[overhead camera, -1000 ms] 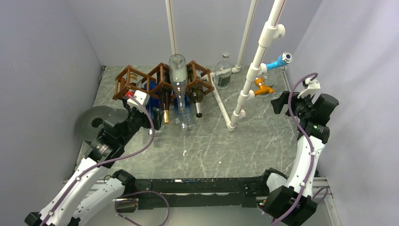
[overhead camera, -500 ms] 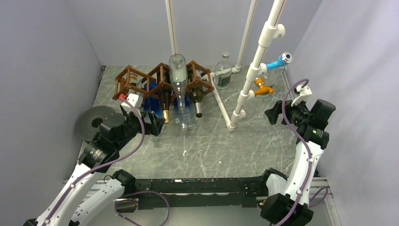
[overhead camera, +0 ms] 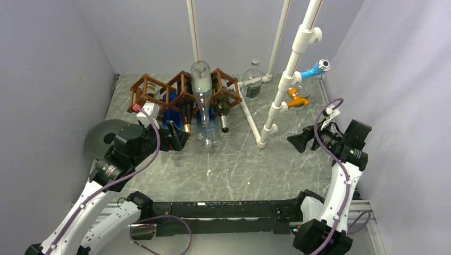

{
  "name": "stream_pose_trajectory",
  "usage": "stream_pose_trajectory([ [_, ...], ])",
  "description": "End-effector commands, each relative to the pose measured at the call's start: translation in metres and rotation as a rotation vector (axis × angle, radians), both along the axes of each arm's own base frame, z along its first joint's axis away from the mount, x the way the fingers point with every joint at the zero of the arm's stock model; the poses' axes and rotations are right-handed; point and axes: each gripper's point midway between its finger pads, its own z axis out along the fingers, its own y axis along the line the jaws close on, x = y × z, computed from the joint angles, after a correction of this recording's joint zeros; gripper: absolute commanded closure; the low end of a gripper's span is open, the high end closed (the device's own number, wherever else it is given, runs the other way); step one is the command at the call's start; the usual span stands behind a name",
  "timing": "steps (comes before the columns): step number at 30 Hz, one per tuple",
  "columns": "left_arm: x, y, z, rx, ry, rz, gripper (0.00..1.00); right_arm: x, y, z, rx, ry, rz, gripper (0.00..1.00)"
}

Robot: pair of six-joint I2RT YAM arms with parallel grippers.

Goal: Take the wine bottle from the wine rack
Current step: Pick up the wine bottle from the wine rack.

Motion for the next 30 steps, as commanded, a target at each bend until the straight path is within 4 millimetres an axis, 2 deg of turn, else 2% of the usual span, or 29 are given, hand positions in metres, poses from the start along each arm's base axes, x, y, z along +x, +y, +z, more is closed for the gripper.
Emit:
stream_pose_trajectory([
  [1, 0.005, -0.021, 0.030, -0.153, 0.008, -0.030, 0.00, -0.008, 0.015, 0.003, 0.027, -0.076, 0.107, 0.00],
  [6, 0.017, -0.038, 0.031, -0.242, 0.050, -0.037, 0.01, -0.009, 0.018, -0.008, 0.039, -0.086, 0.127, 0.00],
  [12, 0.040, -0.036, 0.023, -0.264, 0.140, 0.083, 0.01, -0.009, 0.019, -0.018, 0.038, -0.092, 0.142, 0.00],
  [17, 0.054, -0.035, 0.014, -0.235, 0.217, 0.157, 0.01, -0.007, 0.018, -0.018, 0.043, -0.086, 0.145, 0.00],
  [30, 0.072, -0.042, -0.003, -0.227, 0.322, 0.229, 0.00, -0.003, 0.017, -0.025, 0.017, -0.066, 0.137, 0.00],
])
